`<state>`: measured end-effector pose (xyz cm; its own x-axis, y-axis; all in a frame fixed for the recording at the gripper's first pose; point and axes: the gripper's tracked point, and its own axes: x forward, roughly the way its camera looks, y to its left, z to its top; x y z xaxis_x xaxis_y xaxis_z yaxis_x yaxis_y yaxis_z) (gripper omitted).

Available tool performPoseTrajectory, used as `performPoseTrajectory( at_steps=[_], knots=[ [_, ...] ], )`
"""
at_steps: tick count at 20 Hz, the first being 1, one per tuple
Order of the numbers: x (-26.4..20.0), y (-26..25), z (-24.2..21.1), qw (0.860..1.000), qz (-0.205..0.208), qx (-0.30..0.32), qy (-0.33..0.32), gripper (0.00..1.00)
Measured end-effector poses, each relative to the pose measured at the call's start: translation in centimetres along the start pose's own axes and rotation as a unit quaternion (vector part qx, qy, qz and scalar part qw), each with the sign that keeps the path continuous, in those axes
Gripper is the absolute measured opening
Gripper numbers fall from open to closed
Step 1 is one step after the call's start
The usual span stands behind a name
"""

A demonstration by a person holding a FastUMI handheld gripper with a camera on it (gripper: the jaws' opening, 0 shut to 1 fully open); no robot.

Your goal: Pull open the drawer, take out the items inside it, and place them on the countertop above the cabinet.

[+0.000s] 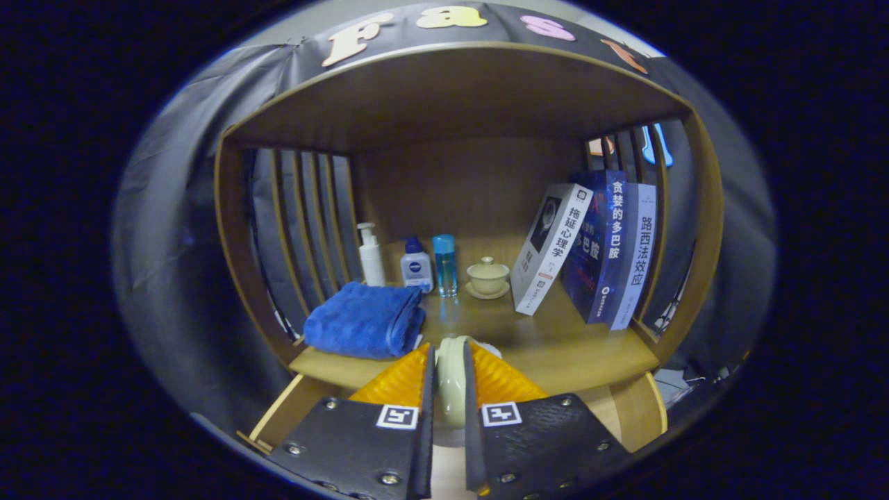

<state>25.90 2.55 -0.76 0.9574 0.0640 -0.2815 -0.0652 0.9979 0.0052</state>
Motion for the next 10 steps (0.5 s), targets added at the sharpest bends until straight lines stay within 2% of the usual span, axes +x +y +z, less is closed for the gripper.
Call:
performPoseTrajectory(
  at_steps=[3,6,7,10],
  knots=[
    [4.9,-1.0,-1.0,1.0,-0.011,0.001,0.006,0.19],
    [8.6,-1.9,-4.9,0.999,-0.021,0.007,0.047,0.19],
    [9.2,-1.9,-4.0,0.999,-0.019,0.021,0.019,0.19],
    [12.6,-2.0,-3.8,0.999,-0.023,0.041,0.0,0.2]
  ],
)
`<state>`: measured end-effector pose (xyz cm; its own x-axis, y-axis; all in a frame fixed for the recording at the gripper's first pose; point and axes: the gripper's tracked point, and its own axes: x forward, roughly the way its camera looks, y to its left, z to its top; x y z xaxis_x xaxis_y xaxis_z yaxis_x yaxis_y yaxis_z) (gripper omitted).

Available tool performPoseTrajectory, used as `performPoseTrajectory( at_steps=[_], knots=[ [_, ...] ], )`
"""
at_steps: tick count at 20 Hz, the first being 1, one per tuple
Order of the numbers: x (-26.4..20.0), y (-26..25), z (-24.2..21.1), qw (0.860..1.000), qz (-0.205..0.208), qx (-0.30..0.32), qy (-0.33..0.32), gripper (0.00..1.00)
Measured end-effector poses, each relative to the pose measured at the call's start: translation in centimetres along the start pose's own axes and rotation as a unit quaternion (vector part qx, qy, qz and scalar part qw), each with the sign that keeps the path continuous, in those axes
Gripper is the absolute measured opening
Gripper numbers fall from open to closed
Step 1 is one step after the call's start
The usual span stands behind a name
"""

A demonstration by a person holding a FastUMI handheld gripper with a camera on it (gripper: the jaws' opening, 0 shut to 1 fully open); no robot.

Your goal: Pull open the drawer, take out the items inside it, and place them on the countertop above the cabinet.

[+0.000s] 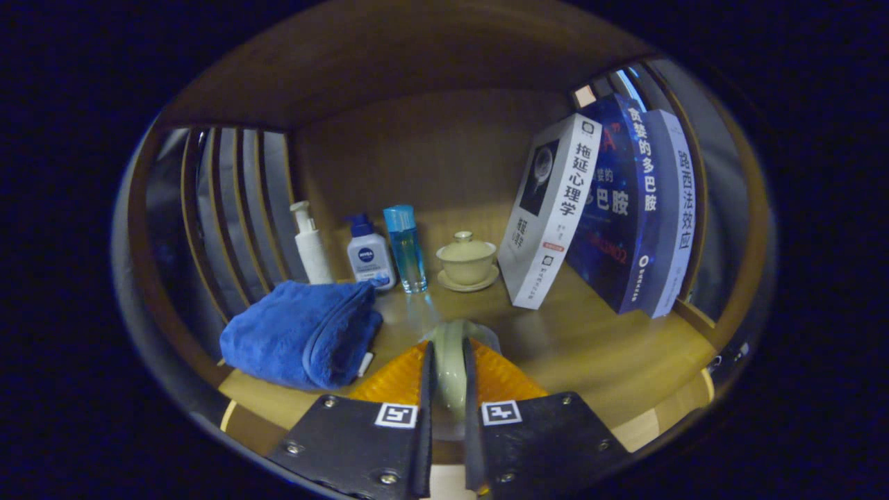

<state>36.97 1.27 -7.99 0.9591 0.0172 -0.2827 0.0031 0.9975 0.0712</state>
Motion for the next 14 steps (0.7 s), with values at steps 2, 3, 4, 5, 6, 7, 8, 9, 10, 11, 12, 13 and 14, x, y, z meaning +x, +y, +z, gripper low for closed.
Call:
performPoseTrajectory(
  at_steps=[2,3,4,5,6,7,8,9,10,11,12,13,14],
  knots=[
    [1.4,0.1,0.2,1.0,0.008,0.005,-0.007,0.2],
    [1.9,0.2,0.3,1.0,0.013,0.008,-0.009,0.2],
    [2.5,0.1,0.5,1.0,0.016,0.011,-0.011,0.2],
    [2.9,0.1,0.5,1.0,0.016,0.015,-0.01,0.2],
    [3.1,0.1,0.6,1.0,0.014,0.016,-0.008,0.2],
    [3.2,0.0,0.6,1.0,0.009,0.015,-0.004,0.2],
    [3.3,0.0,0.7,1.0,0.004,0.011,-0.003,0.2],
    [3.1,0.1,1.0,1.0,-0.003,0.002,-0.004,0.2],
    [3.1,0.1,1.1,1.0,-0.009,-0.014,-0.004,0.19],
    [3.1,-0.1,0.6,0.999,-0.014,-0.033,0.006,0.19],
    [2.7,0.7,0.2,0.999,0.004,-0.042,0.008,0.35],
    [2.2,1.7,0.1,0.999,0.022,-0.049,0.005,0.51],
    [1.6,1.1,-0.1,0.998,0.009,-0.06,0.003,0.67]
  ],
)
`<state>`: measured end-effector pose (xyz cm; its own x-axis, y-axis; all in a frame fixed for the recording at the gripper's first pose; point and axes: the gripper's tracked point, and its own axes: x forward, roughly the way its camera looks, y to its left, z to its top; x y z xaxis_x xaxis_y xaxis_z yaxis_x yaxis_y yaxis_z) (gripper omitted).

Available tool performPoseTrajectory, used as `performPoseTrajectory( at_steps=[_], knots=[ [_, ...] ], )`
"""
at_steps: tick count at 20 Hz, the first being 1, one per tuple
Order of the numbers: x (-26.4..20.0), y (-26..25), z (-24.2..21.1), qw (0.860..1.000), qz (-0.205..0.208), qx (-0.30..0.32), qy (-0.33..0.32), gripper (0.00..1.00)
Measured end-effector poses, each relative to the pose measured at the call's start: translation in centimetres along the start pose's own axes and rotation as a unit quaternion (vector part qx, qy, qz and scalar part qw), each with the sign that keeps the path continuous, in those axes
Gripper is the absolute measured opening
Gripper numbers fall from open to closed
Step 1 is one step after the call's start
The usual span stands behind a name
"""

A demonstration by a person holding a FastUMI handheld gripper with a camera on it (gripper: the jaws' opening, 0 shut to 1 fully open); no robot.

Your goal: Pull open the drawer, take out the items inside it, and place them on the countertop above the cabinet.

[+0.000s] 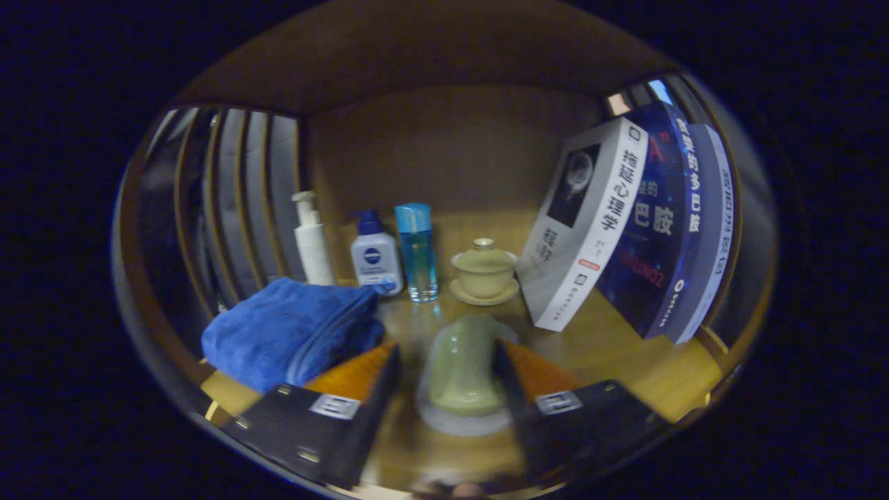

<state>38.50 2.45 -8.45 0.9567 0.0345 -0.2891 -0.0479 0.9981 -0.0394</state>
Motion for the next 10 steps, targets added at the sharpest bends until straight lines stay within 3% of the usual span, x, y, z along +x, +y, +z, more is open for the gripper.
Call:
performPoseTrajectory(
  at_steps=[2,6,10],
  knots=[
    [-2.2,-0.4,1.0,0.999,-0.022,-0.012,-0.027,0.98],
    [-7.6,0.6,2.3,0.999,-0.014,0.011,-0.047,0.98],
    [-13.0,0.6,1.8,0.999,-0.017,-0.011,-0.041,0.98]
  ],
)
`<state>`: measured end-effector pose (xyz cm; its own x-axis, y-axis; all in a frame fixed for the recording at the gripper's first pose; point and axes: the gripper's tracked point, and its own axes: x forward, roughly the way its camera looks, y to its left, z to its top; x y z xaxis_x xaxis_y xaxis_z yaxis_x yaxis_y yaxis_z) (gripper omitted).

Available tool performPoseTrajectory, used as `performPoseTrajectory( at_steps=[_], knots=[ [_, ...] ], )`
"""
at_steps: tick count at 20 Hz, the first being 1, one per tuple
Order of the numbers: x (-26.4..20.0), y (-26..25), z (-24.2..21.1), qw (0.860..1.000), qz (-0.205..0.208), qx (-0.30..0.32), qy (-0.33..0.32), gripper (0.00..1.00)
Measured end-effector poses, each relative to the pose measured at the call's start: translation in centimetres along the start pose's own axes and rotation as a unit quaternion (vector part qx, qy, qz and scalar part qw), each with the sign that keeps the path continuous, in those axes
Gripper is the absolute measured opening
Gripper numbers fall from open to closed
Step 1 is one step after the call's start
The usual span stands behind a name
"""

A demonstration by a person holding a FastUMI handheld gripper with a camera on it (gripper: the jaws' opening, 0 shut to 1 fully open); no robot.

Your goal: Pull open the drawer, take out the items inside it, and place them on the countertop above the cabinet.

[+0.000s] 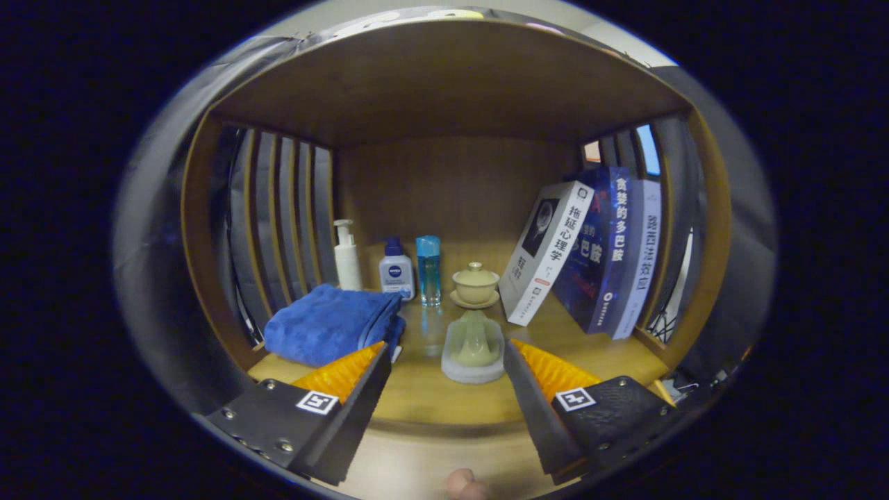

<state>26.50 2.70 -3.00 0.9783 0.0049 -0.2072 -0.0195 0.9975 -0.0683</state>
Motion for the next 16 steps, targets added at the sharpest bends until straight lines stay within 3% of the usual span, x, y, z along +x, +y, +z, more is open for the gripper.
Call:
performPoseTrajectory(
  at_steps=[8,16],
  knots=[
    [-10.7,-0.7,0.2,0.998,-0.01,0.06,-0.009,0.98],
    [-19.4,-1.1,-0.7,0.999,-0.001,0.047,-0.015,0.99]
  ],
)
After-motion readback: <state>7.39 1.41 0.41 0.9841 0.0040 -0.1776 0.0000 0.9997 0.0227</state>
